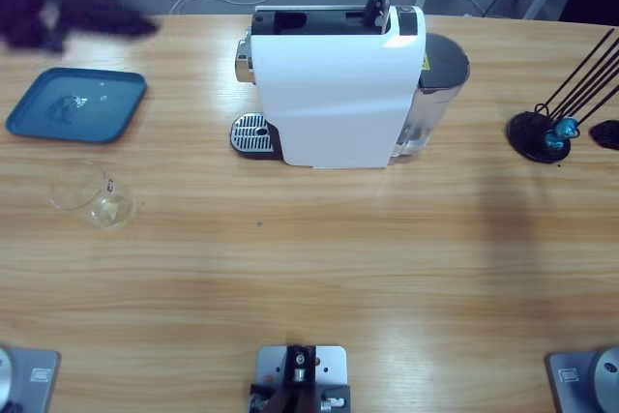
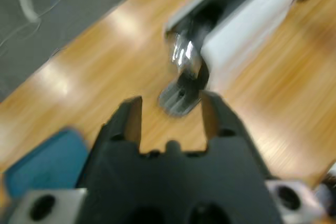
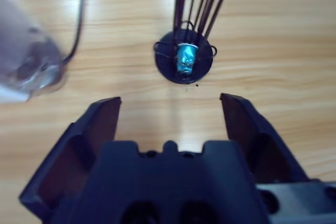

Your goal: Pour coffee

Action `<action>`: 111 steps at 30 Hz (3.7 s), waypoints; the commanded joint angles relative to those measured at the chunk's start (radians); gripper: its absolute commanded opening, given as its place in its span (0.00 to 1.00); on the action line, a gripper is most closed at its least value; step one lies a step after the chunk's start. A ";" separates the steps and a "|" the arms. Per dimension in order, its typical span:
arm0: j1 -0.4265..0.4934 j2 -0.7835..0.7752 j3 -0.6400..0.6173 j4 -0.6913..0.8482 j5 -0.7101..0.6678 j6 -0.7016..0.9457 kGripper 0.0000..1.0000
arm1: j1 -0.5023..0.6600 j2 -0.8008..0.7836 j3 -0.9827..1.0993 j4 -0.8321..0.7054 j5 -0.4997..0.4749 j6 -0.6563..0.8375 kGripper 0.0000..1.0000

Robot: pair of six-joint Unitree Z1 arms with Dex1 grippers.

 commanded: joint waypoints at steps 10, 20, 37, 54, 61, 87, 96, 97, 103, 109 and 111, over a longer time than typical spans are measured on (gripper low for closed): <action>-0.010 -0.129 0.154 0.019 0.037 -0.057 1.00 | -0.199 0.391 0.246 -0.625 0.047 0.012 0.66; -0.010 -0.126 0.159 0.019 0.035 -0.069 1.00 | -0.261 0.444 0.247 -0.717 0.109 -0.040 0.54; -0.010 -0.122 0.160 0.019 0.035 -0.073 0.99 | -0.297 0.442 0.270 -0.752 0.121 -0.071 0.54; -0.010 -0.122 0.173 0.019 0.035 -0.076 0.99 | -0.324 0.468 0.253 -0.789 0.187 -0.103 0.05; -0.010 -0.127 0.183 0.019 0.035 -0.079 0.99 | -0.324 0.459 0.256 -0.806 0.197 -0.115 0.00; -0.010 -0.146 0.228 0.009 0.035 -0.099 0.99 | -0.322 0.012 -0.144 -0.268 0.138 -0.179 0.00; -0.008 -0.204 0.230 0.002 0.050 -0.083 0.99 | -0.003 -0.119 -0.234 -0.113 0.305 -0.386 0.00; -0.002 -0.216 0.233 0.004 0.050 -0.081 0.99 | 0.072 -0.097 -0.243 -0.107 0.326 -0.426 0.00; 0.015 -0.288 0.265 0.008 0.050 -0.079 0.99 | 0.411 0.174 -0.557 0.101 0.353 -0.665 0.00; 0.018 -0.298 0.275 0.007 0.050 -0.080 0.99 | 0.476 0.453 -0.914 0.247 0.434 -0.900 0.00; 0.021 -0.299 0.276 0.007 0.048 -0.080 0.99 | 0.476 0.529 -1.028 0.299 0.460 -0.942 0.00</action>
